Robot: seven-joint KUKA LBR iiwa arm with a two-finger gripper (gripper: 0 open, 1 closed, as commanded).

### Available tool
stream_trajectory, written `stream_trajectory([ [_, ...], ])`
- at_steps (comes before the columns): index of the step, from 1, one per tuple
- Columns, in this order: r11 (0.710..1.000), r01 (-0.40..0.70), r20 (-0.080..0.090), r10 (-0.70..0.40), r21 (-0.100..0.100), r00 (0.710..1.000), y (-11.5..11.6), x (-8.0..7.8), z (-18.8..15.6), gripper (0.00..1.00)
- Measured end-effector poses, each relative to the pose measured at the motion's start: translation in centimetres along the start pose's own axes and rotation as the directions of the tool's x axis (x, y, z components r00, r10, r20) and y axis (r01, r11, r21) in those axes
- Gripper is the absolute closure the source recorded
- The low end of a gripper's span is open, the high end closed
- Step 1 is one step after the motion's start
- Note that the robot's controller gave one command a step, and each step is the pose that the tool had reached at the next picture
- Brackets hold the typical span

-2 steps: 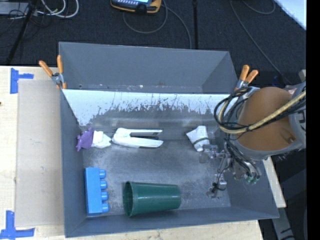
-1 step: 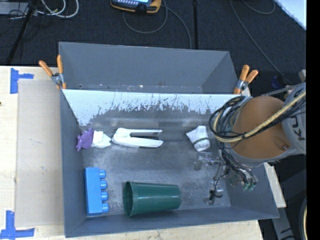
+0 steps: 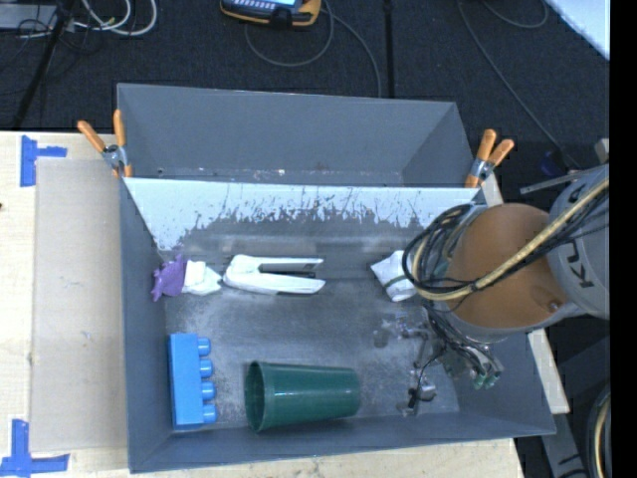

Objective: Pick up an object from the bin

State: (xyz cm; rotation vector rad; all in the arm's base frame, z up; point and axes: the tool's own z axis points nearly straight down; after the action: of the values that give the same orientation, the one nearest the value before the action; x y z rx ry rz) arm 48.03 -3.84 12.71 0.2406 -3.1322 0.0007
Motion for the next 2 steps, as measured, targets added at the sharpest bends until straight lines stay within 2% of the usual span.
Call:
stream_trajectory([
  [1,0.997,0.075,-0.011,-0.075,-0.004,0.997,4.8,-0.8,2.2,0.0],
  [2,0.995,0.095,0.017,-0.095,0.002,0.995,7.7,-0.9,5.1,0.0],
])
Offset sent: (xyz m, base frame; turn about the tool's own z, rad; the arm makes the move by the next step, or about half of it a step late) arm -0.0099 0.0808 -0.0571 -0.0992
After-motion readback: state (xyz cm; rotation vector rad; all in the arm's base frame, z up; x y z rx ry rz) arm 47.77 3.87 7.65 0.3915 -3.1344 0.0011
